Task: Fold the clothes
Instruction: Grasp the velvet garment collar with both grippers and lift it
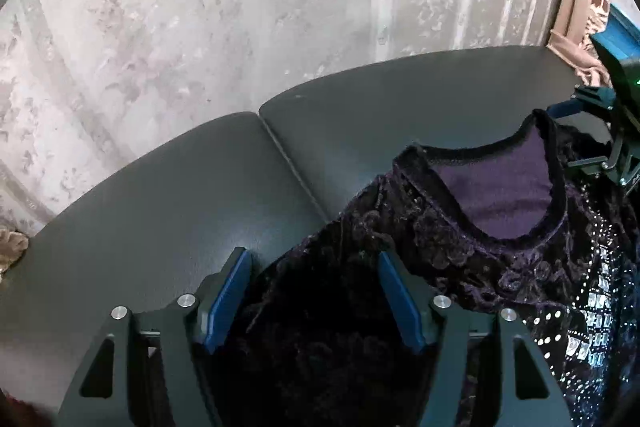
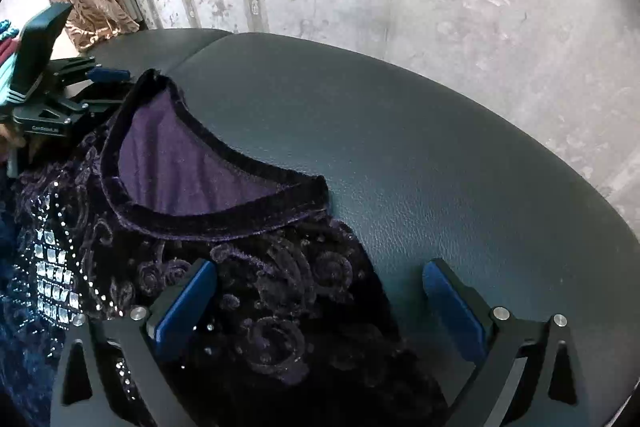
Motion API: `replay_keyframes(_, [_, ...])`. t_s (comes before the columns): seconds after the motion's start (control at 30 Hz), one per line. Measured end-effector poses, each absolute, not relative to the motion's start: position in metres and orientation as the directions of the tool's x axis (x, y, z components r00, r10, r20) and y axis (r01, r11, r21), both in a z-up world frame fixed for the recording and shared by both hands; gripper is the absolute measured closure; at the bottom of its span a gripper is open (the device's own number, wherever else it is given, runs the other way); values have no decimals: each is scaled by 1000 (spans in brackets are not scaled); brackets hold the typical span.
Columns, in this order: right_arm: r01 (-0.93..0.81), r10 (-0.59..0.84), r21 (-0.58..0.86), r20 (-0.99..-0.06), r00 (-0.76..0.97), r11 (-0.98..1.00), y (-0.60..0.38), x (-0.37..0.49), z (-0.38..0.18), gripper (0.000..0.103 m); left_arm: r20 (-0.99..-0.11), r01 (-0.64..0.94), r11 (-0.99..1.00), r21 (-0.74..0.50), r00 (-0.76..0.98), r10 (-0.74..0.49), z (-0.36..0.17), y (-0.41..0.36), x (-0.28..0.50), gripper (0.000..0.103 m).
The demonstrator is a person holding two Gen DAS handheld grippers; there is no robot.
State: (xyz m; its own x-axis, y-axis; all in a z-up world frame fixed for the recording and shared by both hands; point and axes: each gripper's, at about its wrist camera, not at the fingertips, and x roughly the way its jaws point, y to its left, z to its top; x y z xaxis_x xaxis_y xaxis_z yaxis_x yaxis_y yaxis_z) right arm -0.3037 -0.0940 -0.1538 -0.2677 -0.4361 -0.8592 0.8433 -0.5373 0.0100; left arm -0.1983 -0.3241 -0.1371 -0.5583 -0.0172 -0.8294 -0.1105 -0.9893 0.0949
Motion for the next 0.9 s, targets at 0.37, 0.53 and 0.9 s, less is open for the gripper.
replay_keyframes(0.37, [840, -472, -50, -809, -351, -540, -98, -246, -114, 91, -715, 81, -993, -81, -699, 1, -103, -328, -90, 96])
replay_keyframes(0.53, [799, -573, -37, -678, -461, -600, -75, -201, -55, 91, -549, 166, -976, -139, -833, -64, -45, -323, -14, 96])
replay_keyframes(0.9, [761, -756, 101, -255, -603, -641, 3, -87, 107, 89, -183, 221, -968, -119, -963, -197, 87, -289, 122, 96])
